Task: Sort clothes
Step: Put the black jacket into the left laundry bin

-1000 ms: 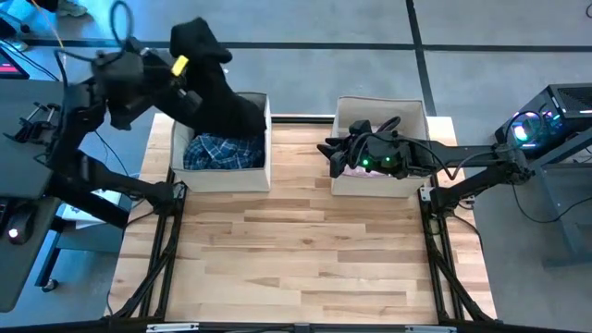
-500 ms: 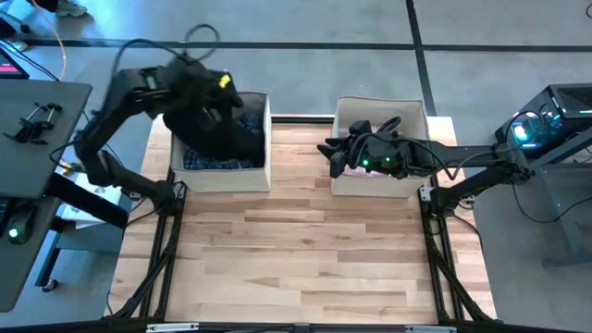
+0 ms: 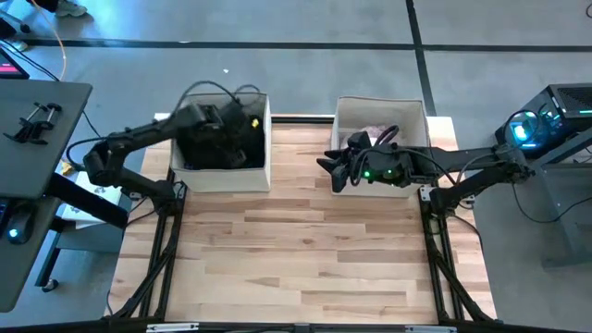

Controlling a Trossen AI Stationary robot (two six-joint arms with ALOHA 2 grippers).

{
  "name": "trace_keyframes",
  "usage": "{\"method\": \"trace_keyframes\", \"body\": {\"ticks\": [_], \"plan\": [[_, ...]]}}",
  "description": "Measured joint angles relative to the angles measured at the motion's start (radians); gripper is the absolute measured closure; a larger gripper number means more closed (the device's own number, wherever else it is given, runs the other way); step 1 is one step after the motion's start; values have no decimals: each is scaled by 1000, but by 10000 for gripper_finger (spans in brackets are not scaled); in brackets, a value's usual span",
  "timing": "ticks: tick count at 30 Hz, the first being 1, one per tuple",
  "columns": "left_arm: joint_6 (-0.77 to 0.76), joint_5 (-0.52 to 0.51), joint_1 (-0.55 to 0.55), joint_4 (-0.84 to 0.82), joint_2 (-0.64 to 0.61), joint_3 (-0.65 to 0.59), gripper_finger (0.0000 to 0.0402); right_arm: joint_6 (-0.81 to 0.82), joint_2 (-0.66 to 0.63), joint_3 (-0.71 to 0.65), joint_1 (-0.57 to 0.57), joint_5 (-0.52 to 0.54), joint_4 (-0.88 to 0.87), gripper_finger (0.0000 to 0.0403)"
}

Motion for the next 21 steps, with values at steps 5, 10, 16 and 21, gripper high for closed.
{"method": "trace_keyframes", "body": {"ticks": [5, 10, 16, 21], "plan": [[-37, 126, 1, 232, -1, -193, 394, 7, 0, 0, 1, 0, 0, 229], [-39, 132, 5, 312, -2, -262, 393, 19, 0, 0, 0, 0, 0, 229], [-30, 129, 13, 283, -29, -213, 371, 27, 0, 0, 0, 1, 0, 229], [-24, 128, 13, 246, -69, -113, 334, 27, 0, 0, -1, 18, 1, 229]]}}
